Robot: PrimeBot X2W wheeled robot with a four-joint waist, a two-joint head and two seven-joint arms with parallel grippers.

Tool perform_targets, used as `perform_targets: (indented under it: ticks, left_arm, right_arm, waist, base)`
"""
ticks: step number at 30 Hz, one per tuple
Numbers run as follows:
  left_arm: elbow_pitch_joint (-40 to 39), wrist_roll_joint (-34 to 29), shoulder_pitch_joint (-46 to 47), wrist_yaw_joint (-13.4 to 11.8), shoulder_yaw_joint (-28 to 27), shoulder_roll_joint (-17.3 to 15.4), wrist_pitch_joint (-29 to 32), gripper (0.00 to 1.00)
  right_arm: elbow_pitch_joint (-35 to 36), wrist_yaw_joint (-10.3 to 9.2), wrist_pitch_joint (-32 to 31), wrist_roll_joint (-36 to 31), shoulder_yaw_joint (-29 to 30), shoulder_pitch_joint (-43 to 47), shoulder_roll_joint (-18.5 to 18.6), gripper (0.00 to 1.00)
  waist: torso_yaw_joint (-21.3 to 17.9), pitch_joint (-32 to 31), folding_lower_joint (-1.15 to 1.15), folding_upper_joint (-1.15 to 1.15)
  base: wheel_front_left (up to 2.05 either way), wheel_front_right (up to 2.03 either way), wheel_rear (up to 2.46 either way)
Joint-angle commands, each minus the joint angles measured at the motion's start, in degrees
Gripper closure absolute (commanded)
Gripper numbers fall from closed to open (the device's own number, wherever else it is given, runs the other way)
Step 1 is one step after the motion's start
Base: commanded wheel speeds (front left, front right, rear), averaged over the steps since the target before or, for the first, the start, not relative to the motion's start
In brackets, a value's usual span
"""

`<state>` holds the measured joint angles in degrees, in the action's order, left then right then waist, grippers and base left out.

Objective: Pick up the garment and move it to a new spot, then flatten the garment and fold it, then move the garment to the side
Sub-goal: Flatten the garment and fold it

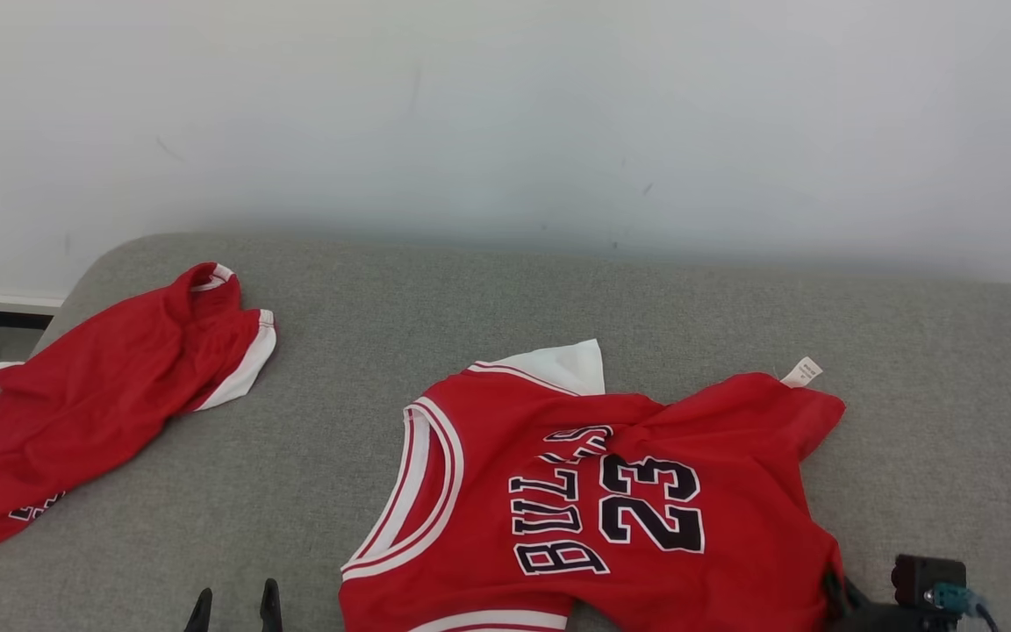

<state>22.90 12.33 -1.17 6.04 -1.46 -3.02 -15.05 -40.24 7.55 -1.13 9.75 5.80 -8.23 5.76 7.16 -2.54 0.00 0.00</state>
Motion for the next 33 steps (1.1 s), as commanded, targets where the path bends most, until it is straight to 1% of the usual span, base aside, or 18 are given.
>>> perform_targets:
  ticks: [1, 7, 11, 12, 14, 18, 19, 20, 21, 22, 24, 29, 30, 31, 33]
  left_arm:
    - [-0.17, -0.38, -0.17, 0.03, 0.05, 0.04, -0.20, 0.00]
    - [0.04, -0.16, 0.26, 0.05, 0.11, 0.07, -0.20, 0.00]
    - [0.22, -0.18, 0.69, 0.11, 0.18, 0.07, -0.19, 0.00]
    - [0.17, -0.21, 0.80, 0.12, 0.24, 0.08, -0.20, 0.00]
    - [0.15, -0.33, 0.98, 0.16, 0.39, 0.09, -0.20, 0.00]
    - [-0.09, -0.95, 1.08, 0.28, 0.97, 0.09, -0.20, 0.00]
    - [-0.23, -1.04, 0.98, 0.24, 1.04, 0.09, -0.20, 0.00]
    - [-0.35, -1.08, 0.88, 0.18, 1.07, 0.09, -0.20, 0.00]
    - [-0.43, -1.06, 0.80, 0.13, 1.00, 0.10, -0.20, 0.00]
    - [-0.43, -1.06, 0.80, 0.13, 1.00, 0.10, -0.20, 0.00]
    - [-0.71, -1.05, 0.36, -0.09, 0.68, 0.10, -0.20, 0.00]
    - [-1.08, -0.99, -0.19, -0.25, 0.36, 0.07, -0.19, 0.00]
    - [-1.30, -0.91, -0.43, -0.32, 0.27, 0.08, -0.20, 0.00]
    - [-1.30, -0.91, -0.43, -0.32, 0.27, 0.08, -0.20, 0.00]
    - [-1.57, -0.87, -0.63, -0.36, 0.26, 0.08, -0.20, 0.00]
  right_arm:
    - [-0.10, -0.13, 0.85, 0.18, -0.36, -1.07, 0.39, 1.00]
    - [0.09, -0.13, 5.63, 1.90, -1.74, -8.27, 2.50, 1.00]
    - [-1.00, -0.13, 7.12, 2.47, -3.05, -13.85, 2.99, 1.00]
    - [-2.83, -0.13, 7.24, 2.46, -3.78, -16.36, 3.21, 1.00]
    - [-5.25, -0.13, 7.65, 1.90, -4.37, -18.64, 3.24, 1.00]
    - [-11.08, -0.13, 7.46, -0.30, -5.92, -21.77, 3.40, 1.00]
    - [-12.04, -0.13, 8.11, -0.76, -6.10, -22.44, 3.20, 0.58]
    - [-12.57, -0.13, 9.07, -1.10, -6.15, -22.92, 3.08, 0.08]
    - [-13.51, -0.13, 9.71, -1.65, -6.05, -23.14, 3.27, 0.00]
    - [-13.51, -0.13, 9.71, -1.65, -6.05, -23.14, 3.27, 0.00]
    - [-14.99, -0.13, 11.74, -2.39, -5.55, -23.32, 3.79, 0.00]
    - [-14.16, -0.13, 14.34, -2.37, -4.14, -22.93, 4.75, 0.00]
    - [-12.50, -0.13, 15.20, -0.90, -3.37, -21.99, 4.51, 0.00]
    - [-12.50, -0.13, 15.20, -0.90, -3.37, -21.99, 4.51, 0.00]
    - [-10.00, -0.13, 15.85, -0.16, -2.84, -20.58, 5.17, 0.00]
  waist:
    - [0.06, 0.01, 0.00, 0.00]
    - [0.38, 0.21, 0.00, 0.00]
    - [1.06, 0.36, 0.00, 0.00]
    - [1.38, 0.47, 0.00, 0.00]
    - [1.71, 0.50, 0.00, 0.00]
    - [2.30, 0.38, 0.00, 0.00]
    - [2.30, 0.30, 0.00, 0.00]
    - [2.23, 0.22, 0.00, 0.00]
    - [2.12, 0.13, 0.00, 0.00]
    - [2.12, 0.13, 0.00, 0.00]
    - [1.41, -0.14, 0.00, 0.00]
    - [0.09, -0.19, 0.00, 0.00]
    - [-0.60, -0.18, 0.00, 0.00]
    - [-0.60, -0.18, 0.00, 0.00]
    - [-1.21, -0.16, 0.00, 0.00]
  base:
    - [0.00, 0.00, 0.00]
    - [0.00, 0.00, 0.00]
    - [0.00, 0.00, 0.00]
    - [0.00, 0.00, 0.00]
    - [0.00, 0.00, 0.00]
    - [0.00, 0.00, 0.00]
    - [0.00, 0.00, 0.00]
    - [0.00, 0.00, 0.00]
    - [0.00, 0.00, 0.00]
    - [0.00, 0.00, 0.00]
    - [0.00, 0.00, 0.00]
    - [0.00, 0.00, 0.00]
    - [0.00, 0.00, 0.00]
    - [0.00, 0.00, 0.00]
    - [0.00, 0.00, 0.00]
